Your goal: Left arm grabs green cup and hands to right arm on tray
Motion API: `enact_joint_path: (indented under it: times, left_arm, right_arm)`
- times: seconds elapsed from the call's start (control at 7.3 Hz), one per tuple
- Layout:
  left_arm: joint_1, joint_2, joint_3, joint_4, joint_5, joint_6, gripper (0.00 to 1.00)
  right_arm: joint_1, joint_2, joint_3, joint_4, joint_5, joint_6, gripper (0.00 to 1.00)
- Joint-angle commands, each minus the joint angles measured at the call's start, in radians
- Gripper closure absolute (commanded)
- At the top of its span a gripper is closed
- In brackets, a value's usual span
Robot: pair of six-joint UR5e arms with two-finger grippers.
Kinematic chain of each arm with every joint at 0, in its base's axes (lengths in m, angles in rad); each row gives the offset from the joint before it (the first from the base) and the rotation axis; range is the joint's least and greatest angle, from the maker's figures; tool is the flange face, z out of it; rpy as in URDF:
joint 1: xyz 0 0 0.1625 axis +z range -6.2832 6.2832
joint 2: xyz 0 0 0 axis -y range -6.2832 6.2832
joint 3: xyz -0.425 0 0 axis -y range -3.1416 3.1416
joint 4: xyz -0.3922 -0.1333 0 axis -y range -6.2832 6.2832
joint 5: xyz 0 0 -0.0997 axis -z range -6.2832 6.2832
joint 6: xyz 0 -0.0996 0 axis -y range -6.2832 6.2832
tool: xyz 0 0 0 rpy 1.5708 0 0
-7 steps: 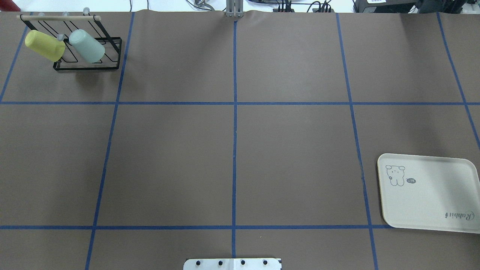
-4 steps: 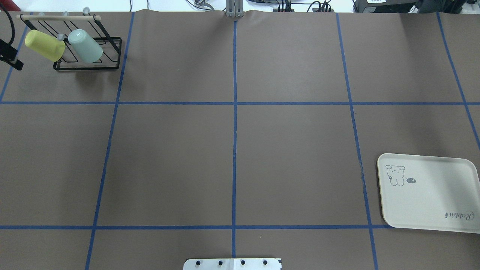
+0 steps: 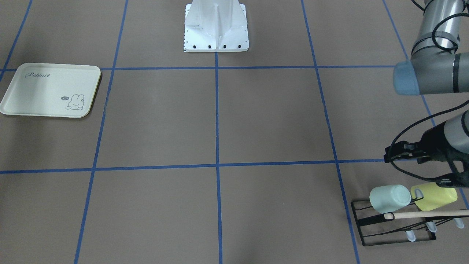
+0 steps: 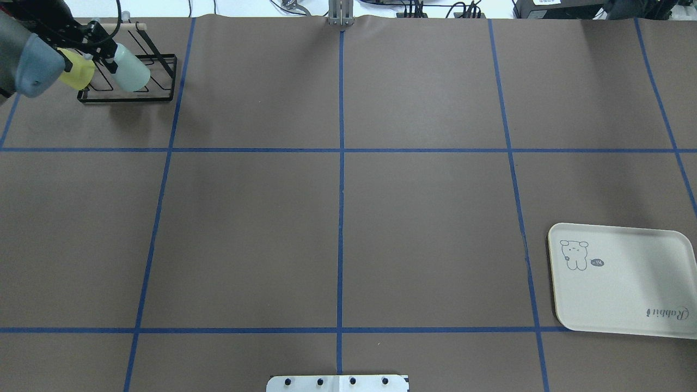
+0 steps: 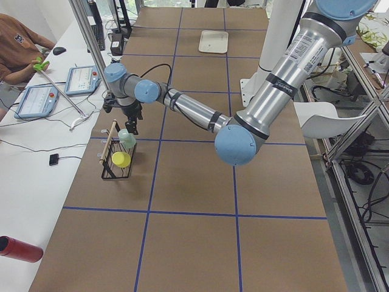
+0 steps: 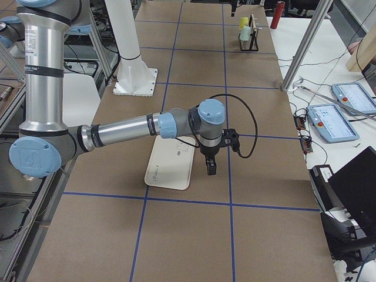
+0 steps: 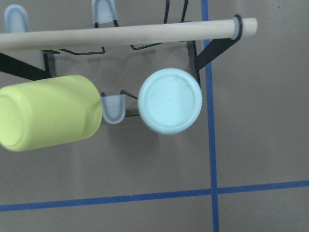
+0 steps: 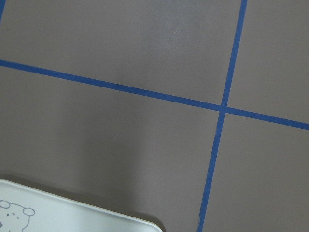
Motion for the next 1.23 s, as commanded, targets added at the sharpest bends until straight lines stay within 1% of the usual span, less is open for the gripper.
enact_joint_path:
  times: [0.0, 0.14, 0.41, 0.55, 0.68, 0.82, 1.1]
  left_arm:
    - [0.017, -0.038, 0.106, -0.045, 0.027, -0.009, 0.05]
    - [0.022, -0.050, 0.142, -0.064, 0.031, -0.009, 0.05]
    - [0.025, -0.108, 0.237, -0.112, 0.033, -0.009, 0.05]
    - [0.025, -0.119, 0.258, -0.120, 0.035, -0.009, 0.06]
    - [0.025, -0.121, 0.278, -0.153, 0.065, -0.009, 0.06]
    - [0.025, -0.122, 0.297, -0.175, 0.076, -0.009, 0.07]
    - [0.025, -0.127, 0.302, -0.177, 0.078, -0.009, 0.09]
  right_arm:
    - [-0.002, 0.007, -0.009, 0.004, -0.001, 0.001, 0.00]
    - [-0.002, 0.007, -0.009, 0.004, -0.001, 0.001, 0.00]
    - [-0.001, 0.007, -0.009, 0.006, -0.001, 0.001, 0.00]
    - [-0.001, 0.007, -0.009, 0.004, -0.001, 0.001, 0.00]
    - [-0.001, 0.007, -0.009, 0.006, -0.001, 0.001, 0.00]
    - [-0.001, 0.006, -0.009, 0.006, -0.001, 0.001, 0.00]
    - [-0.001, 0.002, -0.003, 0.006, 0.000, 0.001, 0.00]
